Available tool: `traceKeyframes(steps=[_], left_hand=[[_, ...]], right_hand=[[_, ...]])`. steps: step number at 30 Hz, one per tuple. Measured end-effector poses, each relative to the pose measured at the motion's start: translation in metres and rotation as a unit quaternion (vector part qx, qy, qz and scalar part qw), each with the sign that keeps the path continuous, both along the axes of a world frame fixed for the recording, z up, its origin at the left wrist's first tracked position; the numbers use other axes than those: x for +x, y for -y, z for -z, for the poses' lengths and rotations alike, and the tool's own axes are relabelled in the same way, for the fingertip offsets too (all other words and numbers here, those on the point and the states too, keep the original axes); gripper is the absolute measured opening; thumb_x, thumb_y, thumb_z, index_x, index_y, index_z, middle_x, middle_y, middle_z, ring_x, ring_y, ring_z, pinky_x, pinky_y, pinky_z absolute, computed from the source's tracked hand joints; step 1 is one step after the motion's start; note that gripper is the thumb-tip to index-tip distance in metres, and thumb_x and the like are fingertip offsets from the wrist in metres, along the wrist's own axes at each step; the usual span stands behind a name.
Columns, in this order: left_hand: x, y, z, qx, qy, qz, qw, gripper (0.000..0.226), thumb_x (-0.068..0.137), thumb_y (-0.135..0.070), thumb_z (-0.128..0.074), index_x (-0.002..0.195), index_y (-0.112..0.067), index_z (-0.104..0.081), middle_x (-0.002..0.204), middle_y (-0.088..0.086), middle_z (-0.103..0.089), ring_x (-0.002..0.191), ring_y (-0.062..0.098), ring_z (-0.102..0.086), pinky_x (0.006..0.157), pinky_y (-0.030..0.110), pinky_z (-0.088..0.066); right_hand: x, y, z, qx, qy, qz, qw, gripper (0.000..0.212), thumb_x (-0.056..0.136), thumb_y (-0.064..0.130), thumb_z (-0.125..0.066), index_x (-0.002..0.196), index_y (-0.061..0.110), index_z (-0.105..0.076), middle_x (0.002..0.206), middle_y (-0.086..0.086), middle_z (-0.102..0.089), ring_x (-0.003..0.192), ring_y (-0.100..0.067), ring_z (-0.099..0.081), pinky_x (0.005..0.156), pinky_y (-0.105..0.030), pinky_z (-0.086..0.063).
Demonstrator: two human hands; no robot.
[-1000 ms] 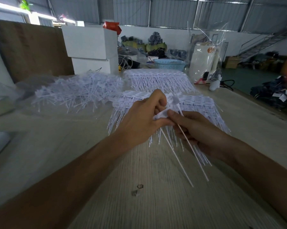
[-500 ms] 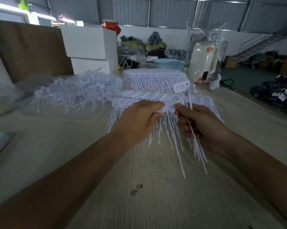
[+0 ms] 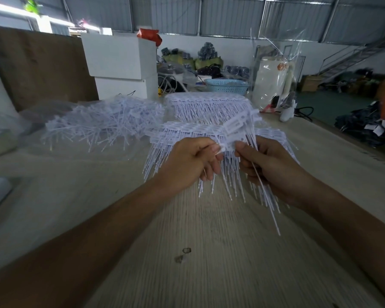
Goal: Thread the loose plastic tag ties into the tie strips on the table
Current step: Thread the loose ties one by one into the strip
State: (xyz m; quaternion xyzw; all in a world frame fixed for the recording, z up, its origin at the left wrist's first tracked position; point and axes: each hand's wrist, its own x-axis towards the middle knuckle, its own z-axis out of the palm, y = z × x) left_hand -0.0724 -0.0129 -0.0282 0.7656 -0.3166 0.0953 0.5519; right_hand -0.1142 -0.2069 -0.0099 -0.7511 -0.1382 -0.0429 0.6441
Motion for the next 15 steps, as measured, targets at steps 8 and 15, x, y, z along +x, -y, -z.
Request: traceKeyframes(steps=[8, 15], left_hand=[[-0.0041, 0.0003, -0.0055, -0.022, -0.005, 0.007, 1.0, 0.03, 0.103, -0.014, -0.053, 0.076, -0.009, -0.065, 0.063, 0.009, -0.064, 0.048, 0.018, -0.055, 0.05, 0.028, -0.045], [0.0004, -0.0023, -0.0028, -0.074, -0.098, 0.021, 0.992, 0.046, 0.104, -0.032, -0.049, 0.081, 0.007, -0.061, 0.071, 0.017, -0.055, 0.056, 0.018, -0.048, 0.054, 0.027, -0.042]], right_hand=[[-0.0014, -0.0031, -0.0009, -0.016, -0.005, 0.035, 0.999, 0.037, 0.099, 0.042, -0.056, 0.065, 0.026, -0.054, 0.055, 0.006, -0.042, 0.048, -0.01, -0.034, 0.049, -0.027, -0.025], [-0.0019, -0.0027, -0.0043, -0.042, 0.016, 0.045, 0.998, 0.037, 0.1, 0.038, -0.054, 0.068, 0.021, -0.051, 0.057, -0.001, -0.04, 0.047, -0.012, -0.032, 0.045, -0.027, -0.025]])
